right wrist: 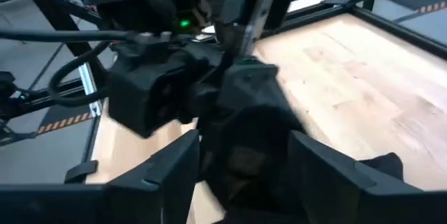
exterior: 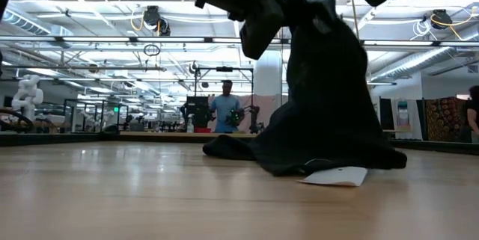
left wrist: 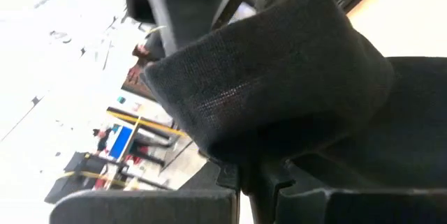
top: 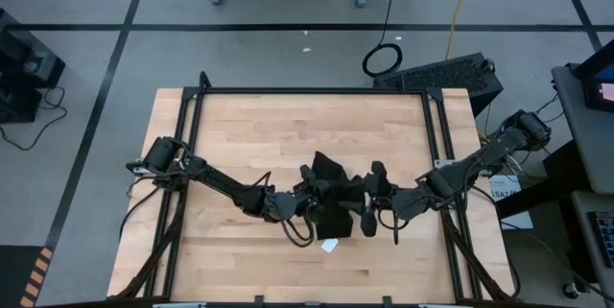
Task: Roll towel
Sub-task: Roll the black microfiber towel
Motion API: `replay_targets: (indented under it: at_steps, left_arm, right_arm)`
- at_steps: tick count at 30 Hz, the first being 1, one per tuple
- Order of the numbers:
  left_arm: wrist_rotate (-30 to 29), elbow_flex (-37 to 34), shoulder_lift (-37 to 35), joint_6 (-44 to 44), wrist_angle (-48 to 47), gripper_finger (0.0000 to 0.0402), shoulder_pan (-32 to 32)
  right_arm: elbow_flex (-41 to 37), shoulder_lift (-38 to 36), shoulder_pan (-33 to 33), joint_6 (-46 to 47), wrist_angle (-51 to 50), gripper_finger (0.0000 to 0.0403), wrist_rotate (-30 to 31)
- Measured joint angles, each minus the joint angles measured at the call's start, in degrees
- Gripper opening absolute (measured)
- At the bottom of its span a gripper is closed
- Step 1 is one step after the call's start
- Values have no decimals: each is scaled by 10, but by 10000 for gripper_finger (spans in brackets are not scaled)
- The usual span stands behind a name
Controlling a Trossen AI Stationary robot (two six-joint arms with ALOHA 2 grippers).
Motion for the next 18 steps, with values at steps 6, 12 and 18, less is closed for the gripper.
replay_targets:
  at_steps: [6,12,18]
  left_arm:
    - [-3,0,0,0,0,11,4]
    - [-13,0,0,-1,0,11,9]
    - [-17,0,0,-1,0,11,9]
  right_arm:
    - [0,30,4,-43,6,246,24]
    - [0,53,2,-87,51,251,47]
    - [0,59,-11,-90,52,188,72]
